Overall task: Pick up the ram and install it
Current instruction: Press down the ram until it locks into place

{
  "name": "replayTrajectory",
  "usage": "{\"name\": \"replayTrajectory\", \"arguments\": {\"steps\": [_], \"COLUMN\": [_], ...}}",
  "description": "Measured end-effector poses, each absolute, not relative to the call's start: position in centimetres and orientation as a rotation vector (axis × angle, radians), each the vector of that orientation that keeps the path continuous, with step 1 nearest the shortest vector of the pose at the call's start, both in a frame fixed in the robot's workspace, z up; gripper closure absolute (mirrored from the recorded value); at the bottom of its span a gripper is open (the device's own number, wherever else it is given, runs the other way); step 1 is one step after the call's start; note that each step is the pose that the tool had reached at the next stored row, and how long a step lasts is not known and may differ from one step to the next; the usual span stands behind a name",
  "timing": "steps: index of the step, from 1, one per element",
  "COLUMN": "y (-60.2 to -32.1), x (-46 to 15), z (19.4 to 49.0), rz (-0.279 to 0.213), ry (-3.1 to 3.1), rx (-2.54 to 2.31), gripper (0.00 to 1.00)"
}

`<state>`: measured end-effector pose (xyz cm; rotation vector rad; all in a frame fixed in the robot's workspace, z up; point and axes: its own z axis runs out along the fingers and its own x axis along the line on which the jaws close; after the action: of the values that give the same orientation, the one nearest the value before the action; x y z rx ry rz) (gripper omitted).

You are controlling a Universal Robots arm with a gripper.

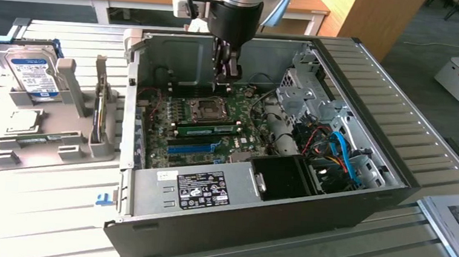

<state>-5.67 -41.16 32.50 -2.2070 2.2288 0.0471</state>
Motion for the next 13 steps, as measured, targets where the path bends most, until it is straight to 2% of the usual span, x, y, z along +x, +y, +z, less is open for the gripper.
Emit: {"name": "replayTrajectory", "arguments": {"steps": [13], "y": [-41.16], "x": [-5.65], "z": [32.46], "rz": [0.047], "ry": [2.308], "rx": [-2.122], "gripper": [0.90]}}
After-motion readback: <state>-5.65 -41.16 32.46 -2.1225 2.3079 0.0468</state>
